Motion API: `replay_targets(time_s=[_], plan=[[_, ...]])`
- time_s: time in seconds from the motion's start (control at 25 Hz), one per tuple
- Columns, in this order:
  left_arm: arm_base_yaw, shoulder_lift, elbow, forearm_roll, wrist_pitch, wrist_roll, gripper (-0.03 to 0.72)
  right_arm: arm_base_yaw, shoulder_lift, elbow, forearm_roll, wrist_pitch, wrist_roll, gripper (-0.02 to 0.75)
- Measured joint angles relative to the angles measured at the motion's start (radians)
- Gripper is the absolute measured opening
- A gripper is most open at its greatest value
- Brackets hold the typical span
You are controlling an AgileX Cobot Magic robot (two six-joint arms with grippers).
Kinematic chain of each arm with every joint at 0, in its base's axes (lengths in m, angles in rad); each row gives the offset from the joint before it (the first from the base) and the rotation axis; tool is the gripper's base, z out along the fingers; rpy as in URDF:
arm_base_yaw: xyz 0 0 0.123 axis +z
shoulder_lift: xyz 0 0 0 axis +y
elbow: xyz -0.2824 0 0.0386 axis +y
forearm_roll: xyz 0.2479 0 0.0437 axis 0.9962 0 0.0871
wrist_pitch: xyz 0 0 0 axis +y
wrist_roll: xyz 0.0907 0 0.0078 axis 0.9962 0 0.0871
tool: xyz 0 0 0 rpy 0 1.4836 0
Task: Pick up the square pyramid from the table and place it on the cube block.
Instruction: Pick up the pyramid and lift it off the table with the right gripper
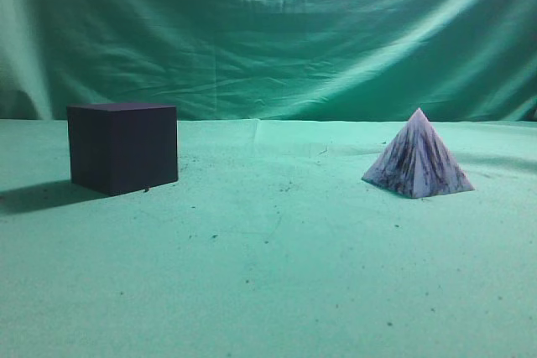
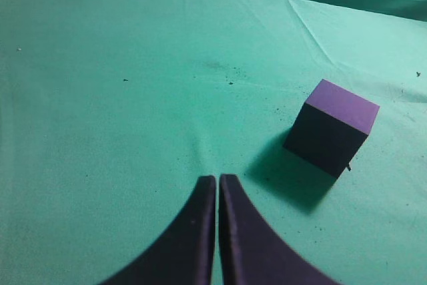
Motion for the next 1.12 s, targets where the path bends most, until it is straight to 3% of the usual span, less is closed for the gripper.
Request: replay_targets(time_s=[0.96,1.12], plan=[[0.0,0.0,0.0,0.0,0.0,0.0,0.0,0.0,0.0,0.0,-0.005,-0.002,0.0,0.0],[0.0,0.0,0.0,0.0,0.0,0.0,0.0,0.0,0.0,0.002,-0.018,-0.26,0.0,0.0]])
